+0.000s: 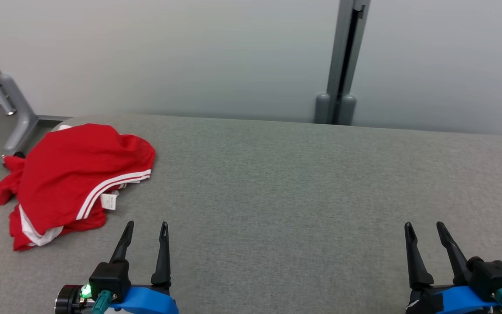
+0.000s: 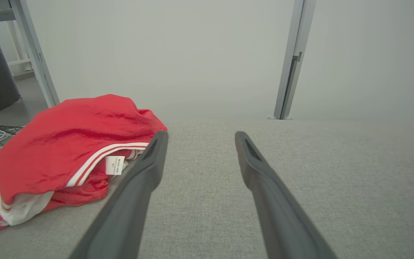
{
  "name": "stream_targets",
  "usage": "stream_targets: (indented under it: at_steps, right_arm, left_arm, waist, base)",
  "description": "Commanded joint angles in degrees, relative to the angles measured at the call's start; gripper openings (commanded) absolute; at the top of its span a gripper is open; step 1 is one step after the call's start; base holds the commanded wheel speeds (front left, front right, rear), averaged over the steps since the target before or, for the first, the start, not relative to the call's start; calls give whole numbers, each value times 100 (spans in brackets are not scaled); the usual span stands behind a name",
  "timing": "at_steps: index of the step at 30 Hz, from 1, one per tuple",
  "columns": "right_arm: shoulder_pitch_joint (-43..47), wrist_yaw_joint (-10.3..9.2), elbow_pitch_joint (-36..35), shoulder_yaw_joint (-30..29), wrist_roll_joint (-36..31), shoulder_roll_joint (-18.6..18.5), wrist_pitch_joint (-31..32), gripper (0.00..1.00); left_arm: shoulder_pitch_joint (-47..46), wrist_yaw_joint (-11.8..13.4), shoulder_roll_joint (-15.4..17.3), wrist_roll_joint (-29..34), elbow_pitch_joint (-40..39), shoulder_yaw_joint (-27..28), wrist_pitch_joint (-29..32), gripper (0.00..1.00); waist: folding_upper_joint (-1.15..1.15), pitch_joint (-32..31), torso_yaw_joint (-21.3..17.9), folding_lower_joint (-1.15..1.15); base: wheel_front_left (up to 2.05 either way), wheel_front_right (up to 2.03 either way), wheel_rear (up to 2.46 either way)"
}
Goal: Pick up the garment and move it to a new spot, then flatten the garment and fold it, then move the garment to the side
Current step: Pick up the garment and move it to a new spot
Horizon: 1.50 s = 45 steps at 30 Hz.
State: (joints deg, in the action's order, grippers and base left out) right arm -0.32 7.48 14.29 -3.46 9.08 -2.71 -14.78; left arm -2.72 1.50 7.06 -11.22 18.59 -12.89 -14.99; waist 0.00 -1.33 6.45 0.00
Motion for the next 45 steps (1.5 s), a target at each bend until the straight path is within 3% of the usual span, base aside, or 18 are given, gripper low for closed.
stream_targets:
  at_steps: [1, 14, 23, 35, 42, 45]
  right_arm:
    - [72, 2, -16, 8, -53, -32, -12, 100]
    - [90, 2, 12, -15, -130, -32, 224, 100]
    - [103, 2, 46, 22, -116, -31, 329, 100]
    - [-190, 2, 110, 254, -176, -31, 386, 100]
    - [-191, 2, 161, 200, -127, -31, 348, 100]
    - [-111, 2, 131, 139, -105, -31, 327, 100]
  left_arm:
    - [-18, 15, 32, -29, 10, 26, -29, 100]
    - [36, 47, 34, -98, 52, 36, -30, 100]
    - [115, 80, 79, -122, 7, 65, -29, 100]
    - [279, 208, 39, -185, -275, 287, -29, 100]
    - [129, 162, 17, -265, -222, 341, -30, 100]
    - [-25, -3, 62, -427, -305, 396, -11, 100]
  waist:
    - [0, 74, 184, 0]
    - [0, 149, 1556, 0]
    - [0, 132, 2298, 0]
    - [0, 332, 2424, 0]
    - [0, 341, 2407, 0]
    - [0, 349, 2394, 0]
  base:
    - [0, 0, 0]
    - [0, 0, 0]
    - [0, 0, 0]
    - [0, 0, 0]
    - [0, 0, 0]
    - [0, 0, 0]
